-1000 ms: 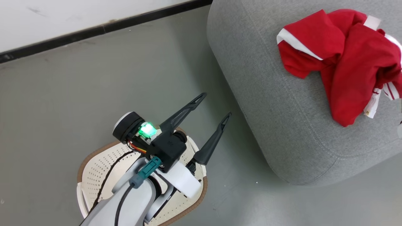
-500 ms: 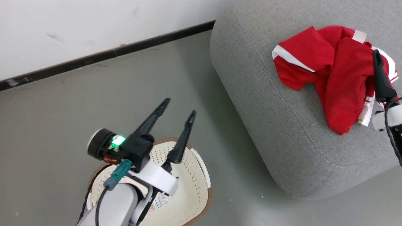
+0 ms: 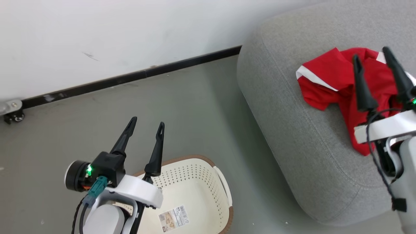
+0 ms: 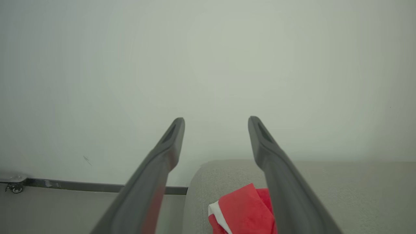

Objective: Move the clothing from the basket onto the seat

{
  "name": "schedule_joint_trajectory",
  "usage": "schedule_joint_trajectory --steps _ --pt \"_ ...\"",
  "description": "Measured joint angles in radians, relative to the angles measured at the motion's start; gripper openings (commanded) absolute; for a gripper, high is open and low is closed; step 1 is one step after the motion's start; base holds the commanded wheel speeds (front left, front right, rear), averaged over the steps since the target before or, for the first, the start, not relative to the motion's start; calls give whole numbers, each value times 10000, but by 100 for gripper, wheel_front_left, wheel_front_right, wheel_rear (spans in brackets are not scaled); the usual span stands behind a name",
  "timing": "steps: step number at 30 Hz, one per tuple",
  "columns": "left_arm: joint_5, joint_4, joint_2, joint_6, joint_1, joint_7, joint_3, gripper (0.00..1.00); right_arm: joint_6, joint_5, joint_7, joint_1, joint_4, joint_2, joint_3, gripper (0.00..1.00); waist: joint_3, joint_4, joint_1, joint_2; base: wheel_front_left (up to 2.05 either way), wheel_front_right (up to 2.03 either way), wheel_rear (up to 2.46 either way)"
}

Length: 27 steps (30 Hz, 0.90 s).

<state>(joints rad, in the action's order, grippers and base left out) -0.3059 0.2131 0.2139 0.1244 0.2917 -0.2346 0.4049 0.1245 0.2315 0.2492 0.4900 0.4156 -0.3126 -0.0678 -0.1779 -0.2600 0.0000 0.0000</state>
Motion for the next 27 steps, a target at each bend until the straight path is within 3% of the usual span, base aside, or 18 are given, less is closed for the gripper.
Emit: schedule_joint_trajectory --steps 11,27 --pt "-88 234 -86 374 -770 -92 -313 100 0 -554 0 -1165 -405 1252 -84 100 677 637 0 0 0 0 0" --pt "-257 512 -290 1131 -1616 -123 -922 100 0 -1174 0 -2898 -385 2255 309 100 1546 1423 0 0 0 0 0"
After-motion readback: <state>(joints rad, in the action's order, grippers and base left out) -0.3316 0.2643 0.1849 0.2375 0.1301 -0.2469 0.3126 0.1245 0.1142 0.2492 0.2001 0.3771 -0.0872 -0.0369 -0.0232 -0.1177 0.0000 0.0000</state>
